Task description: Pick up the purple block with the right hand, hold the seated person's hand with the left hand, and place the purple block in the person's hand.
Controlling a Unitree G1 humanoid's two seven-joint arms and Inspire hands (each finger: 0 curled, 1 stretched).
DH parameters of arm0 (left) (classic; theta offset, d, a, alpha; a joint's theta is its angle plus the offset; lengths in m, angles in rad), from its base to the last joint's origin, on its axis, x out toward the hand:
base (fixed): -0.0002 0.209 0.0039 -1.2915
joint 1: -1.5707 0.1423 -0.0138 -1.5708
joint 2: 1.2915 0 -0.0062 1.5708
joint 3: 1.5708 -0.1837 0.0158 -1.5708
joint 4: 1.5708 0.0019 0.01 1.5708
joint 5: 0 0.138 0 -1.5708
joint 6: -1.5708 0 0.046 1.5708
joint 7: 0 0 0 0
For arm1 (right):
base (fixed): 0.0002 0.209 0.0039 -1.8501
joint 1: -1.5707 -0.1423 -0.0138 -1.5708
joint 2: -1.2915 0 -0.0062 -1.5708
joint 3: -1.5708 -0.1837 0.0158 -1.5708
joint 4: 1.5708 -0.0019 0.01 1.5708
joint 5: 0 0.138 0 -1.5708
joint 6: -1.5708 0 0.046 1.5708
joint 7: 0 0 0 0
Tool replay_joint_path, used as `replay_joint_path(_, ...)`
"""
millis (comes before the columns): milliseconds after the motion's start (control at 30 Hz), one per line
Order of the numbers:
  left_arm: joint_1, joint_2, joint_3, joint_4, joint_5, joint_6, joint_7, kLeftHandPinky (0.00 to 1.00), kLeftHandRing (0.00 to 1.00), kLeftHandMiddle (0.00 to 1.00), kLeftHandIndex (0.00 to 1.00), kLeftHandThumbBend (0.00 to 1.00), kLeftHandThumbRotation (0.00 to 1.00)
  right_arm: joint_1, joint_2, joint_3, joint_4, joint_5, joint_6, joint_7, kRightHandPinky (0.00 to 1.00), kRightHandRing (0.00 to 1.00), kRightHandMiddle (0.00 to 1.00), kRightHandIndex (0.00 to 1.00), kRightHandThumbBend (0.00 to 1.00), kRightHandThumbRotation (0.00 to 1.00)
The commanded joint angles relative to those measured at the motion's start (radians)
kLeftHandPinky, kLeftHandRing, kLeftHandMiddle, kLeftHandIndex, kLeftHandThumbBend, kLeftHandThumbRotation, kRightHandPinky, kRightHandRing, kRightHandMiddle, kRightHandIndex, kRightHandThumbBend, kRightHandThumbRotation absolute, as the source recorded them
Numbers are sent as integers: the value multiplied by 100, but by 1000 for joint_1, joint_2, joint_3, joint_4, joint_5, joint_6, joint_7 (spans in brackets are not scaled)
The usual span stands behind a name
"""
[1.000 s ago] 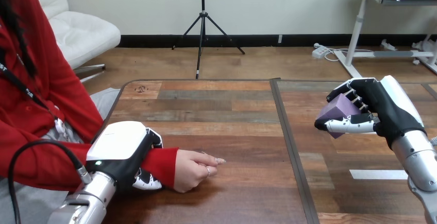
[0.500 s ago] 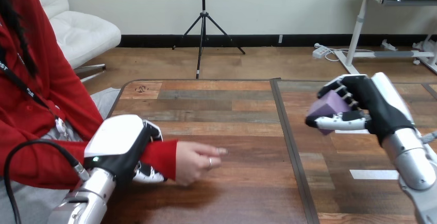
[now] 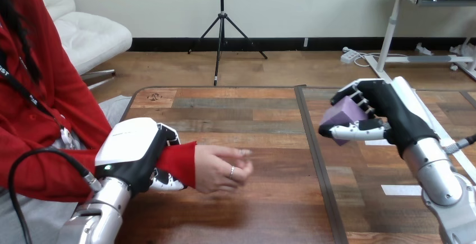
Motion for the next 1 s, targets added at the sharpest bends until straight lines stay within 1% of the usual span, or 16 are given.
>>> replay_joint_path(0,-178,-33,60,-71,-28,-13,63,24,31,37,38,70,0,-53,12,-8,-114,-1,-3,6,30,35,44,50,67,0)
replay_joint_path(200,-206,-47,60,-60,-31,-10,59,23,30,37,38,69,0,-48,29,-6,-148,6,0,15,30,35,43,49,67,0)
replay_joint_path(467,-240,-66,57,-44,-26,-5,61,23,30,37,38,70,0,-39,46,1,-193,2,9,22,29,34,43,49,67,0)
replay_joint_path(767,-275,-83,50,-23,-24,-22,69,22,29,36,37,71,0,-29,65,7,-234,6,7,32,28,33,42,48,67,0)
replay_joint_path(967,-292,-99,46,-22,-19,-9,58,23,30,37,37,72,0,-23,79,9,-260,10,5,39,27,32,41,47,67,0)
